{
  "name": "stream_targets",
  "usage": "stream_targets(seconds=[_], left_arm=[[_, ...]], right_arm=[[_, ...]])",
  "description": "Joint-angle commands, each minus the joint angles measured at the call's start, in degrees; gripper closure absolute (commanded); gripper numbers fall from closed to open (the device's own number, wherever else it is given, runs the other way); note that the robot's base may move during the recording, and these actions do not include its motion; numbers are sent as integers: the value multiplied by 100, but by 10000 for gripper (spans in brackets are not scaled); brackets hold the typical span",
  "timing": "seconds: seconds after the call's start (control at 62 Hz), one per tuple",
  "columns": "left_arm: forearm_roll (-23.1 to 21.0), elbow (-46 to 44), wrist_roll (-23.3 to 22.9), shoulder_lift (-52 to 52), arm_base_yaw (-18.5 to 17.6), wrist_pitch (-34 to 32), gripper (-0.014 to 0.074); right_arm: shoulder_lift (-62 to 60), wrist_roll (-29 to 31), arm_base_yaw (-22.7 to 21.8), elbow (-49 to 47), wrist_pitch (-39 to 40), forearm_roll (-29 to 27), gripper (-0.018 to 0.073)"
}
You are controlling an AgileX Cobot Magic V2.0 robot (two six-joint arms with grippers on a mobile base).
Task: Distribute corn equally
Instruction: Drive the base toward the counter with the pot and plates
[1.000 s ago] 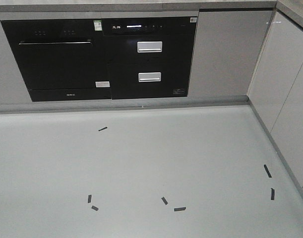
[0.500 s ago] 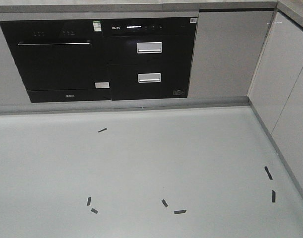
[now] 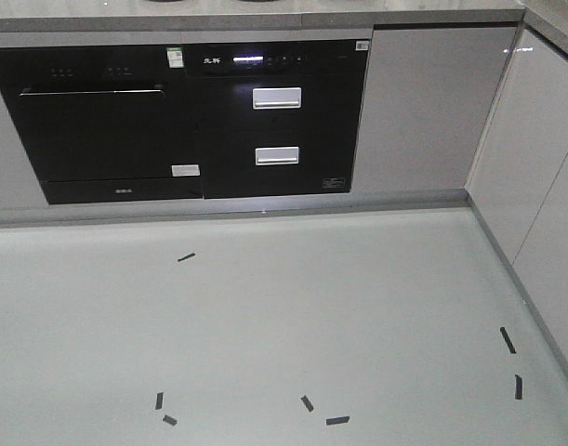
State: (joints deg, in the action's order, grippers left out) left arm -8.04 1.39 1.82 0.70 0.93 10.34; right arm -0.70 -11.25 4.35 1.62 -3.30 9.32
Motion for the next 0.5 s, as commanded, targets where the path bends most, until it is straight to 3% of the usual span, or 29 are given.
stream_targets(seconds=[0.0, 0.484], left_arm=[[-59, -160, 12, 21, -16, -400, 603], [-59, -160, 12, 21, -16, -400, 603]], right_arm=[[-42, 68, -39, 101, 416, 24, 564], [-42, 68, -39, 101, 416, 24, 564]])
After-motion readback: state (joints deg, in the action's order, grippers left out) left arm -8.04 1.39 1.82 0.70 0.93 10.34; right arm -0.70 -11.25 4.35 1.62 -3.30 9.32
